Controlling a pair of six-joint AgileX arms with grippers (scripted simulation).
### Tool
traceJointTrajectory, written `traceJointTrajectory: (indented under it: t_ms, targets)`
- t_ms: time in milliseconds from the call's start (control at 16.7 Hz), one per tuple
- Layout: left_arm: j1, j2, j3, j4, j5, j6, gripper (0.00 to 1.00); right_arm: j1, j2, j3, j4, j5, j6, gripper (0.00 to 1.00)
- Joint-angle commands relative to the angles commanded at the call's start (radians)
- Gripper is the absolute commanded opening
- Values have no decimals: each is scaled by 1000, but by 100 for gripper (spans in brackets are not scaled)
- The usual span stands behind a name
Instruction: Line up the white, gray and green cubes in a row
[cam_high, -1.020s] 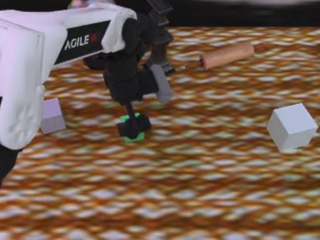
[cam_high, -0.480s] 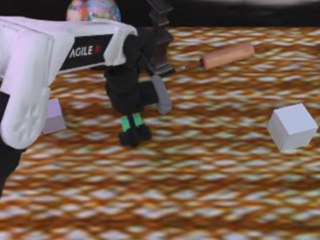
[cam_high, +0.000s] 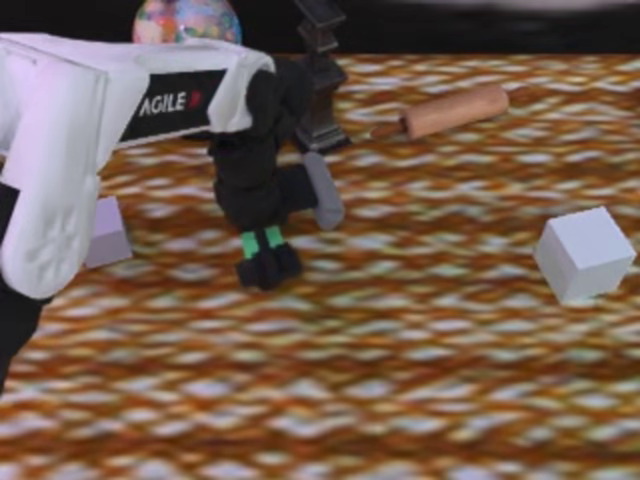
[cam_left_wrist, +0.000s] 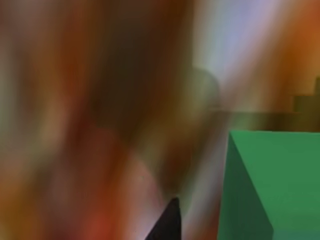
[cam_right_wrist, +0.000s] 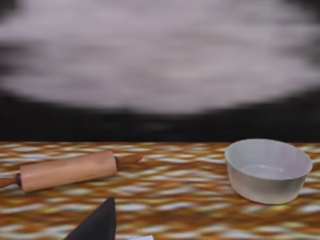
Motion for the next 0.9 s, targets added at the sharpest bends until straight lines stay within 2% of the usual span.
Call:
traceJointTrajectory:
  t_ms: [240, 900]
  targets:
    - [0, 0, 0, 0, 0, 0, 2, 0, 0, 0, 0, 0, 0, 100]
    - [2, -40, 14, -40, 13, -12, 0, 0, 0, 0, 0, 0, 0, 100]
